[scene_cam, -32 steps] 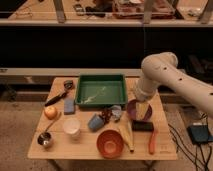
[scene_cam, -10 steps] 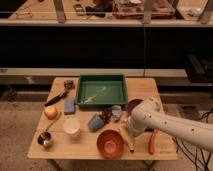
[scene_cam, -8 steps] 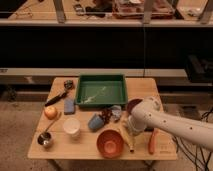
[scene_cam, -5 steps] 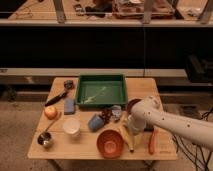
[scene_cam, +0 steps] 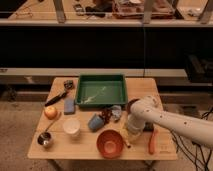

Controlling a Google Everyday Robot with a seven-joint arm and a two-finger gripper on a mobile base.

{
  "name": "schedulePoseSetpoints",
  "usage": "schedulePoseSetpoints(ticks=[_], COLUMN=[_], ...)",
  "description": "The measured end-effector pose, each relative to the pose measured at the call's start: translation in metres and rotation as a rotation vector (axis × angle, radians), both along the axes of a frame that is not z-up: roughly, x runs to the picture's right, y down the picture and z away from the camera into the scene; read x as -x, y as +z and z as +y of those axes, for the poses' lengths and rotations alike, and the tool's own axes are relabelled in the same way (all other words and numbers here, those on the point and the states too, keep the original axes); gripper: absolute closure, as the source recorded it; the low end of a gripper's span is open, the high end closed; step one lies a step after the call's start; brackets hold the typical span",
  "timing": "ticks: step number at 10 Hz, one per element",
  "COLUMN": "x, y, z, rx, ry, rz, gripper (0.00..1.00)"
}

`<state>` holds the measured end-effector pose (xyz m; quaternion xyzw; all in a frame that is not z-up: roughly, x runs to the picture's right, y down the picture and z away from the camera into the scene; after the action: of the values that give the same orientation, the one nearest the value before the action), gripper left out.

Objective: Place banana in purple bowl

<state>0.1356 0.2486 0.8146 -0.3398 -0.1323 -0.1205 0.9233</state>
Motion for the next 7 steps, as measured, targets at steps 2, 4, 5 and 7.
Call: schedulePoseSetpoints(ticks=[2, 4, 5, 7], x=[-0.001, 0.0, 0.001, 0.005], y=[0.0, -0.007, -0.015, -0.04], z=[0.0, -0.011, -0.022, -0.053], rx=[0.011, -0.003, -0.02, -0.065], ry=[0.014, 0.03, 0.042, 0.059], rz=[0.004, -0.007, -0.016, -0.042], gripper=[0.92, 1.0, 1.0, 1.0])
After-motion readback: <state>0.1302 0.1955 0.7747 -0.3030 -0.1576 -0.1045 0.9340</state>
